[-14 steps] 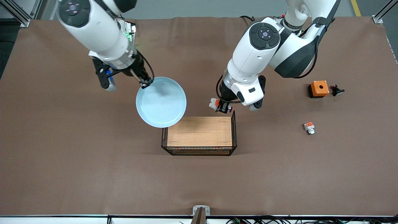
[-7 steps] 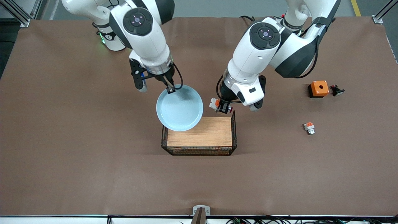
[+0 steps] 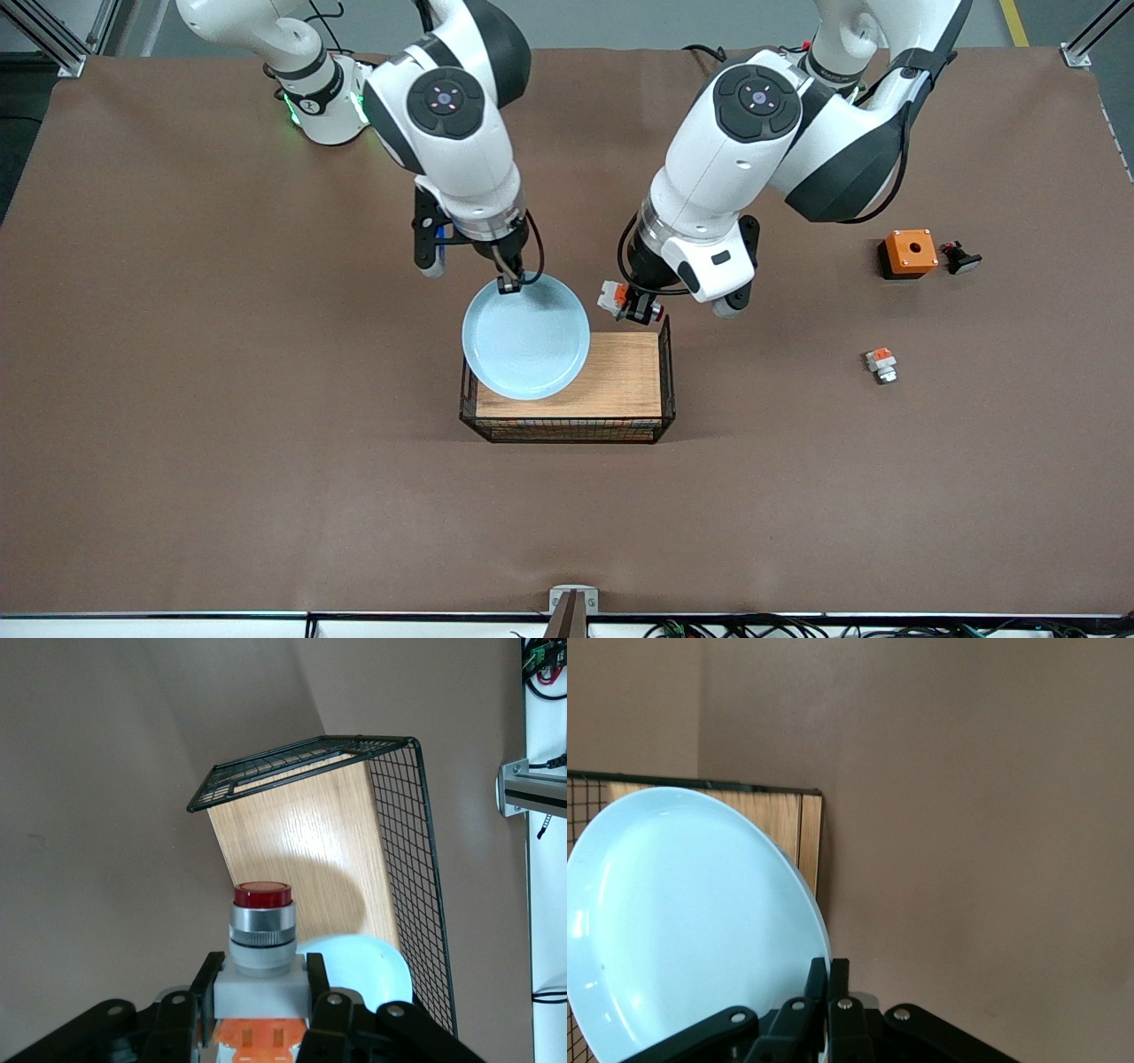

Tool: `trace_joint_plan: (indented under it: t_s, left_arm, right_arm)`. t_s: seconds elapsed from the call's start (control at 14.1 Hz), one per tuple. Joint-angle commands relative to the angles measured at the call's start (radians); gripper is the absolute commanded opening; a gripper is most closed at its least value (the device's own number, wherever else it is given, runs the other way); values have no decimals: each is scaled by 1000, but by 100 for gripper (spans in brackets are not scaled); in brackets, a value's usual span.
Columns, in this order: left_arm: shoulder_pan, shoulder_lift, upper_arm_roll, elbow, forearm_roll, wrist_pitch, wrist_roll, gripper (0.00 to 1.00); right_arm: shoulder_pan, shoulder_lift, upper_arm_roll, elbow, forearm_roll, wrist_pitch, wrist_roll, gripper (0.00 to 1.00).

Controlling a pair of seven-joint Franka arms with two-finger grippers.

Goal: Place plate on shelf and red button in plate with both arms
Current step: 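Lower the blue plate into the wire basket with the right gripper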

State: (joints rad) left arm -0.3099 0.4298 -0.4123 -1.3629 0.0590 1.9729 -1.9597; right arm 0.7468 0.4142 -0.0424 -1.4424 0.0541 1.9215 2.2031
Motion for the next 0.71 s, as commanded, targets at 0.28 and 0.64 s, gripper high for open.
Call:
trace_joint_plan:
  t_s: [0.28, 0.64]
  left_arm:
    - [-5, 10, 3, 25, 25, -2, -21, 31]
    - [-5, 10, 1, 25, 25, -2, -21, 31]
  right_arm:
    - [63, 202, -16, 212, -89, -13, 144, 0]
    - [66, 221, -16, 215, -100, 4, 153, 0]
